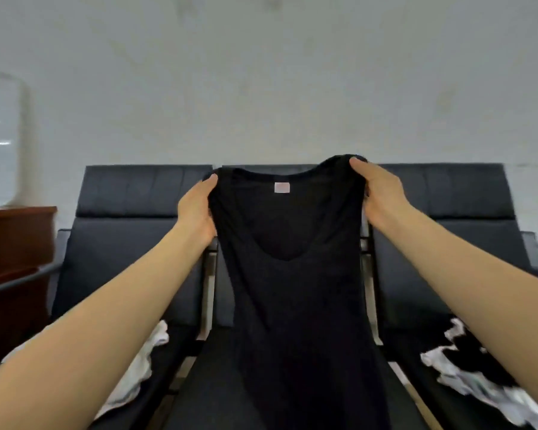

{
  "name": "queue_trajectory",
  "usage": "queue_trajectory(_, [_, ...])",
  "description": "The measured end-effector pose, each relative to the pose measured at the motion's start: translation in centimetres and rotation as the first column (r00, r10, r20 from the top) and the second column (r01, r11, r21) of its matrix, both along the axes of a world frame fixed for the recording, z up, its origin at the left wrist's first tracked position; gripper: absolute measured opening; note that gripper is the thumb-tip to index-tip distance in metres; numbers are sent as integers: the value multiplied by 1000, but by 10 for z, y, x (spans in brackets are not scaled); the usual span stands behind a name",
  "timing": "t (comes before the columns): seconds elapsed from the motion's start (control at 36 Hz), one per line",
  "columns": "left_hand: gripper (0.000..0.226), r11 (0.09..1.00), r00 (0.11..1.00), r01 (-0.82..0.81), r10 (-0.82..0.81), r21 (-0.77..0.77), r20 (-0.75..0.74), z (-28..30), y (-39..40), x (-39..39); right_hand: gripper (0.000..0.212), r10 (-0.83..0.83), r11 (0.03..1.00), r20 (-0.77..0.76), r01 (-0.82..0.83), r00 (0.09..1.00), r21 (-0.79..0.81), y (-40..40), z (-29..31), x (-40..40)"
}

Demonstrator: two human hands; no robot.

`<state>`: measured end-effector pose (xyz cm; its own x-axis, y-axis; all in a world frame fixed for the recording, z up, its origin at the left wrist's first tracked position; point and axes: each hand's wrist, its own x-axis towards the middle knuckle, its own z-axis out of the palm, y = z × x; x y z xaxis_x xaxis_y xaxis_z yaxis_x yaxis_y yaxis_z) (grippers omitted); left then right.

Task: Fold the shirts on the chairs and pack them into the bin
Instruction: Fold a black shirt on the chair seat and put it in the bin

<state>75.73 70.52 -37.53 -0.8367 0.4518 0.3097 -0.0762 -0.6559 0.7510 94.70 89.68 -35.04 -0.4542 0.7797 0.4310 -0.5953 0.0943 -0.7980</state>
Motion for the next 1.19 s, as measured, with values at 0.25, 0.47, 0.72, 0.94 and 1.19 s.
queue_trajectory(0.25, [22,976,980,-41,81,213,-184,140,-31,54,11,-67,959,-215,122,974,255,-58,128,55])
queue_trajectory(0.47, [24,976,971,-1,54,220,-233,186,-38,71,13,-141,948,-238,200,961,248,-62,164,67])
queue_trajectory(0.72, [11,950,960,-100,14,-297,-278,111,10,-7,13,-249,959,225,209,942,190,9,88,22])
queue_trajectory(0.94, [9,756,997,-49,1,-653,-75,-40,62,-60,13,-184,979,666,195,723,59,83,-75,-34])
queue_trajectory(1.19, [25,733,952,150,74,-663,297,-219,133,-125,41,47,888,526,206,849,-412,121,-244,-107])
